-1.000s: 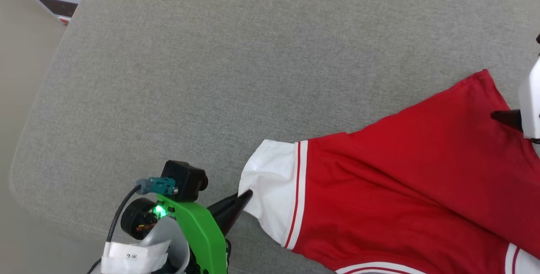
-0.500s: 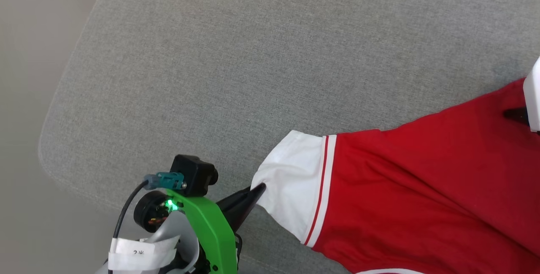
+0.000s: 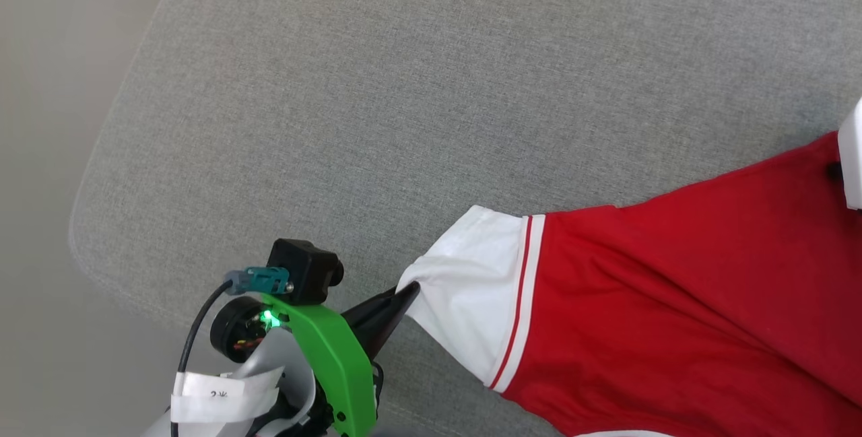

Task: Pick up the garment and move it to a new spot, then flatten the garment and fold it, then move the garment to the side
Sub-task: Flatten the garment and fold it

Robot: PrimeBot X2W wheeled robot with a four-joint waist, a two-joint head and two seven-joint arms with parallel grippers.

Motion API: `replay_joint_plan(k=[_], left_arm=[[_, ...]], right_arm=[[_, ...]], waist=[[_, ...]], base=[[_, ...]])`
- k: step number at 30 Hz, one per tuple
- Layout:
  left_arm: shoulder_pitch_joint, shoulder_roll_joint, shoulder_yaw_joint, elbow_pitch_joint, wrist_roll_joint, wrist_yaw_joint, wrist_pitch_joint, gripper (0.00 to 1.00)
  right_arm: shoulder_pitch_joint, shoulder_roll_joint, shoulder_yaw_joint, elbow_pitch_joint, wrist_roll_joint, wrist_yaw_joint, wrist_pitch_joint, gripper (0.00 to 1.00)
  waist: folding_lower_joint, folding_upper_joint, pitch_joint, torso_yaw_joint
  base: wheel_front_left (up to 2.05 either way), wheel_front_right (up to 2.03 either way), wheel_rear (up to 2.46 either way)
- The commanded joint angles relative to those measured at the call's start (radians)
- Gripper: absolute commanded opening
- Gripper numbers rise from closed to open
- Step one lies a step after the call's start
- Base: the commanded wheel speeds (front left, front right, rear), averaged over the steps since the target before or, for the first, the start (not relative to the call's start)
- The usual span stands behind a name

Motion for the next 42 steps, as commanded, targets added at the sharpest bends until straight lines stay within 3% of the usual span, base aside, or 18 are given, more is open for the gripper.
replay_joint_plan(k=[1,11,16,25,33,42], left_arm=[[-0.015,-0.002,0.005,0.000,0.001,0.001,-0.007,0.00],[-0.004,0.012,0.040,0.011,-0.004,0.023,-0.031,0.00],[0.003,0.025,0.072,0.003,0.004,0.045,-0.057,0.00],[-0.001,0.045,0.158,-0.048,0.026,0.088,-0.137,0.00],[-0.022,0.070,0.258,-0.089,0.057,0.128,-0.222,0.00],[-0.066,0.099,0.363,-0.149,0.095,0.153,-0.310,0.00]], right_arm=[[0.039,0.013,0.016,0.021,0.012,-0.001,-0.017,0.00],[0.033,0.009,0.031,0.008,0.078,-0.001,-0.226,0.00],[0.045,0.013,0.009,-0.011,0.107,-0.001,-0.389,0.00],[0.114,-0.027,0.025,-0.117,0.171,-0.001,-0.596,0.00],[0.178,-0.060,0.020,-0.241,0.204,-0.001,-0.697,0.00],[0.233,-0.059,-0.059,-0.395,0.209,-0.001,-0.735,0.00]], waist=[[0.0000,0.0000,-0.012,-0.008],[0.0000,0.0000,-0.111,-0.064],[0.0000,0.0000,-0.185,-0.108],[0.0000,0.0000,-0.286,-0.189],[0.0000,0.0000,-0.345,-0.261],[0.0000,0.0000,-0.390,-0.326]], base=[[0.00,0.00,0.00],[0.00,0.00,0.00],[0.00,0.00,0.00],[0.00,0.00,0.00],[0.00,0.00,0.00],[0.00,0.00,0.00]])
